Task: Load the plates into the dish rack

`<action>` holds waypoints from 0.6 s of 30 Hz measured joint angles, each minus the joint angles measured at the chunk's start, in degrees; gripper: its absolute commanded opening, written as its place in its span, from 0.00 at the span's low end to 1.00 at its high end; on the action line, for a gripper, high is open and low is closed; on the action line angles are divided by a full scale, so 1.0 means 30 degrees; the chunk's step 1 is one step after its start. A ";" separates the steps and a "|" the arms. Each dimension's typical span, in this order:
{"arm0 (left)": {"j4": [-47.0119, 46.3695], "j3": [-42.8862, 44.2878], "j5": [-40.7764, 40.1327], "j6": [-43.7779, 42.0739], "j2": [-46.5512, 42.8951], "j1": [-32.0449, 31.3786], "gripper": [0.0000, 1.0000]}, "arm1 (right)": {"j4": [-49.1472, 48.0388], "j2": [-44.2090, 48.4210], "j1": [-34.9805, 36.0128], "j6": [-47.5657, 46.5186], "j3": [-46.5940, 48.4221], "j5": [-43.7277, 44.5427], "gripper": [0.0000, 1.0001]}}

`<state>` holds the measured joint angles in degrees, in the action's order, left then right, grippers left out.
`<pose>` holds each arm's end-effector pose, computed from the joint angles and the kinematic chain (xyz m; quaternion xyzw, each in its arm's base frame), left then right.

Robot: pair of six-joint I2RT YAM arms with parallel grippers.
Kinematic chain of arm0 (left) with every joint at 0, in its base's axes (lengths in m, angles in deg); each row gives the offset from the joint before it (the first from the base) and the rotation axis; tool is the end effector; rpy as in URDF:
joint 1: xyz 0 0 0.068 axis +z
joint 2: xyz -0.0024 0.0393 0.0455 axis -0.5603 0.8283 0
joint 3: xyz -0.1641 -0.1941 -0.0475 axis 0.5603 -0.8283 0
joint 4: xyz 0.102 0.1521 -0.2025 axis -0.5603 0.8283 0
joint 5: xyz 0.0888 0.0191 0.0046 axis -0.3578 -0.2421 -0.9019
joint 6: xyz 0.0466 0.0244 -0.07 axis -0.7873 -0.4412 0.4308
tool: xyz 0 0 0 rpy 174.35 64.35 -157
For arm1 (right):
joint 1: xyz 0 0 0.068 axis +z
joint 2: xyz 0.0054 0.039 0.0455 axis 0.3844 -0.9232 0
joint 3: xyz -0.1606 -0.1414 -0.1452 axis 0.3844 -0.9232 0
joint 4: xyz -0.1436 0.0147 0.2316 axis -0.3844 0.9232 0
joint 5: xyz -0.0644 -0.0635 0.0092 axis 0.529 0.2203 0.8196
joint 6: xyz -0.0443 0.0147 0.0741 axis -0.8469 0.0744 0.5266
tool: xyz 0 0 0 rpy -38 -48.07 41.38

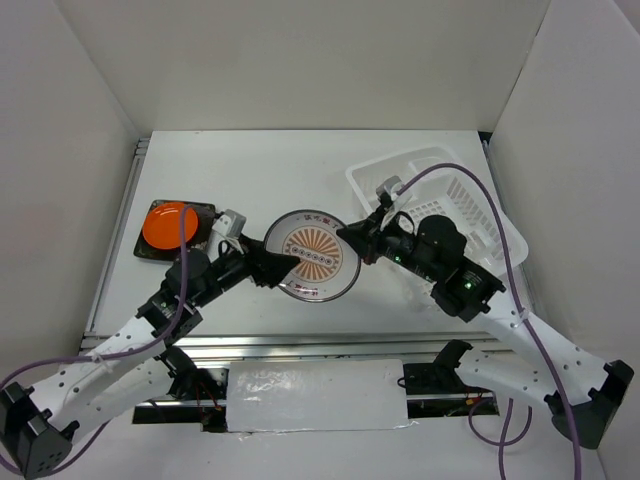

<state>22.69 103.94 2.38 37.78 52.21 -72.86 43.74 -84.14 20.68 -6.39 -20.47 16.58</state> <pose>0.1872 -0.1621 0.2946 0.0772 0.6813 -0.4586 0.5653 0.1844 0.1861 0.3559 -0.2630 0.6779 0.3300 0.6020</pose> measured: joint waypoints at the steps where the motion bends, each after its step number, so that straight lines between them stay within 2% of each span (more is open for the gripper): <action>1: 0.0153 0.0328 0.0007 0.0058 0.0321 -0.0175 0.91 | 0.0160 -0.0204 0.0022 0.0262 0.0160 0.0036 0.00; 2: 0.0554 0.0685 -0.0073 0.0015 0.0525 -0.0335 0.99 | 0.0291 -0.0561 0.0022 0.0430 0.0306 0.0182 0.00; 7: 0.3220 0.2856 -0.0546 0.0080 0.0860 -0.0386 1.00 | 0.1574 -0.1246 0.0022 0.0882 0.1821 0.0925 0.00; 11: 0.5304 0.4991 -0.1770 0.0095 0.0787 -0.0386 1.00 | 0.3031 -0.2120 -0.0765 0.0729 0.4503 0.1545 0.00; 15: 0.7410 0.5566 -0.3716 0.0743 0.0095 -0.0393 1.00 | 0.3315 -0.3636 -0.4116 0.0568 0.6506 0.2127 0.00; 18: 0.7963 0.4590 -0.4809 0.1508 -0.0262 -0.0393 1.00 | 0.3497 -0.5085 -0.7031 0.0386 0.7286 0.3220 0.00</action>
<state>46.58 117.71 -12.05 42.30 51.42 -74.05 54.23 -99.40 -0.41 -5.24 1.39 26.25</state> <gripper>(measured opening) 0.995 0.083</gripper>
